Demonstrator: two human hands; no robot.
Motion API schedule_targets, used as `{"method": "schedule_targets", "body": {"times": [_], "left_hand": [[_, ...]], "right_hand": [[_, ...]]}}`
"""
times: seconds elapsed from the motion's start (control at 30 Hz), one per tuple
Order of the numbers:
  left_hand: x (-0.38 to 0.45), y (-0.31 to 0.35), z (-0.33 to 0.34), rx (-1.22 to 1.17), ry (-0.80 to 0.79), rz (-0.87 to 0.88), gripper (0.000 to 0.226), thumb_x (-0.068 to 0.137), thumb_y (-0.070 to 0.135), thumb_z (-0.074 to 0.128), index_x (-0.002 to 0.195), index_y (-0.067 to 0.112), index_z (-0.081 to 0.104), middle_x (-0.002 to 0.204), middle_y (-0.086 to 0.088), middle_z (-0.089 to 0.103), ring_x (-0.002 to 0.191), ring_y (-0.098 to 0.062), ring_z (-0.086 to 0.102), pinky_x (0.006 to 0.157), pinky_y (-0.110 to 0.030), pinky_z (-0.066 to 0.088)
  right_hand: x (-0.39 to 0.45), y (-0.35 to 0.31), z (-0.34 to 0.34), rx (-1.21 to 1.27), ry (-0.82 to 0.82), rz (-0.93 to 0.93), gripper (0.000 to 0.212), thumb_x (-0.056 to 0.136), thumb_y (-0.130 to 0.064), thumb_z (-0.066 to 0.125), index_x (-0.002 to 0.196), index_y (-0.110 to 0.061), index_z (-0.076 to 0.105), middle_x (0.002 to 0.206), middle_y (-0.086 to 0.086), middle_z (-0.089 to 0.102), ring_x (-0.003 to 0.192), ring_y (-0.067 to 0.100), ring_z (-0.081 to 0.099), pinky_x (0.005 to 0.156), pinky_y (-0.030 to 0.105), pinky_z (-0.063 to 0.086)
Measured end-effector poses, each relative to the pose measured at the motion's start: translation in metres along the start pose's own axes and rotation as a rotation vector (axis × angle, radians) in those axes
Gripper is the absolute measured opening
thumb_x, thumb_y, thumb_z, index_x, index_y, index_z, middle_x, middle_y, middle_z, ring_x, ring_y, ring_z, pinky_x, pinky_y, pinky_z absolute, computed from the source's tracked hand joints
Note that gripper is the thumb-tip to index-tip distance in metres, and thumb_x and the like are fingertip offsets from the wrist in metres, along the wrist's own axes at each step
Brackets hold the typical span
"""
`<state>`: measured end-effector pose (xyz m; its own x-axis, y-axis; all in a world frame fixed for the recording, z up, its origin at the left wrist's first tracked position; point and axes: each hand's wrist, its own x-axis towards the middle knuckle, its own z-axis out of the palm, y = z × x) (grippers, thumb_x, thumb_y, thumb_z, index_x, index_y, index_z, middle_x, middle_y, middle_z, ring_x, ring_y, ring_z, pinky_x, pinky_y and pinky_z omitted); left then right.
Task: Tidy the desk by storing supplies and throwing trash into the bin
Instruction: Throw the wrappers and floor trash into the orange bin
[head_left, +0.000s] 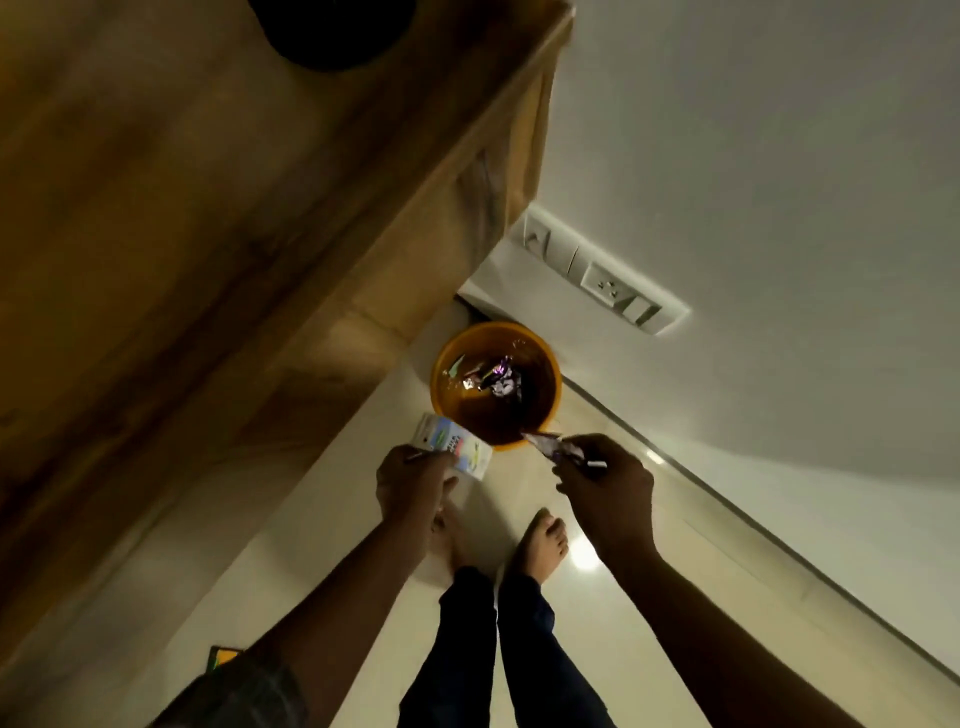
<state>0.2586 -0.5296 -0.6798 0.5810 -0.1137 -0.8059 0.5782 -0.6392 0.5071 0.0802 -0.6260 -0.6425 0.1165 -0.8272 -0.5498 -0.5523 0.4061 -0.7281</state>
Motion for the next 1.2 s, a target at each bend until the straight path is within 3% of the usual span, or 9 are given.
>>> {"method": "schedule_targets", "body": {"times": [0.2,0.47,0.57,0.67,0.83,1.0,1.07,1.13,1.2], "left_hand": [[0.076,-0.016,0.041,-0.021,-0.010,-0.006,0.042,0.071,0.011,0.089,0.108,0.004,0.071,0.107,-0.014,0.076,0.093,-0.027,0.076,0.064,-0.029,0.062],[0.118,-0.013,0.077,0.155,0.041,0.135,0.057,0.066,0.034,0.092,0.112,0.008,0.071,0.108,-0.010,0.075,0.090,-0.024,0.075,0.080,-0.046,0.065],[0.124,-0.010,0.083,0.231,0.059,0.117,0.077,0.077,0.038,0.088,0.140,0.010,0.053,0.131,-0.005,0.060,0.113,-0.025,0.064,0.097,-0.043,0.057],[0.133,-0.010,0.082,0.218,0.034,-0.063,0.114,0.072,0.052,0.087,0.159,0.016,0.022,0.159,-0.015,0.034,0.137,-0.037,0.049,0.110,-0.049,0.048],[0.129,-0.026,0.066,0.212,0.027,-0.105,0.103,0.077,0.046,0.085,0.158,0.020,0.028,0.159,-0.016,0.035,0.134,-0.039,0.051,0.107,-0.054,0.050],[0.114,-0.039,0.054,0.119,0.060,-0.202,0.090,0.080,0.043,0.084,0.154,0.020,0.038,0.157,-0.015,0.039,0.131,-0.036,0.053,0.102,-0.052,0.054],[0.100,-0.042,0.044,0.087,0.039,-0.215,0.086,0.082,0.041,0.083,0.153,0.020,0.040,0.154,-0.015,0.043,0.117,-0.031,0.060,0.097,-0.050,0.058],[0.083,-0.043,0.033,0.041,0.002,-0.233,0.082,0.084,0.039,0.082,0.153,0.020,0.041,0.150,-0.015,0.047,0.097,-0.022,0.063,0.088,-0.045,0.061],[0.062,-0.042,0.017,0.010,-0.044,-0.264,0.076,0.086,0.037,0.081,0.150,0.020,0.045,0.144,-0.014,0.053,0.102,-0.023,0.064,0.077,-0.039,0.061]], "right_hand": [[0.058,0.035,0.039,-0.055,0.061,0.038,0.013,0.084,-0.035,0.076,0.094,-0.027,0.075,0.081,-0.006,0.076,0.070,0.015,0.073,0.068,0.046,0.062],[0.102,0.045,0.080,-0.079,0.057,0.078,0.023,0.085,-0.017,0.075,0.107,-0.011,0.076,0.092,0.004,0.077,0.078,0.019,0.074,0.074,0.042,0.064],[0.109,0.046,0.088,-0.123,-0.006,0.094,0.040,0.082,-0.015,0.076,0.122,-0.015,0.071,0.108,0.003,0.075,0.092,0.018,0.071,0.080,0.034,0.062],[0.110,0.047,0.092,-0.123,-0.121,0.131,0.067,0.076,-0.022,0.082,0.138,-0.024,0.058,0.116,-0.005,0.067,0.103,0.023,0.070,0.087,0.043,0.061],[0.102,0.059,0.087,-0.106,-0.144,0.229,0.074,0.076,-0.022,0.081,0.144,-0.025,0.051,0.142,0.003,0.057,0.097,0.028,0.073,0.087,0.047,0.061],[0.088,0.074,0.078,-0.112,-0.154,0.243,0.060,0.076,-0.028,0.083,0.133,-0.028,0.061,0.138,-0.002,0.060,0.107,0.026,0.071,0.096,0.051,0.056],[0.078,0.069,0.068,-0.106,-0.173,0.227,0.052,0.079,-0.028,0.083,0.128,-0.027,0.065,0.132,-0.007,0.062,0.093,0.008,0.073,0.087,0.035,0.060],[0.065,0.058,0.056,-0.122,-0.199,0.218,0.044,0.083,-0.024,0.082,0.125,-0.023,0.067,0.124,-0.010,0.061,0.070,-0.018,0.064,0.062,0.003,0.049],[0.047,0.047,0.042,-0.140,-0.228,0.185,0.040,0.081,-0.024,0.084,0.119,-0.024,0.071,0.118,-0.014,0.066,0.068,-0.029,0.055,0.055,-0.003,0.041]]}}
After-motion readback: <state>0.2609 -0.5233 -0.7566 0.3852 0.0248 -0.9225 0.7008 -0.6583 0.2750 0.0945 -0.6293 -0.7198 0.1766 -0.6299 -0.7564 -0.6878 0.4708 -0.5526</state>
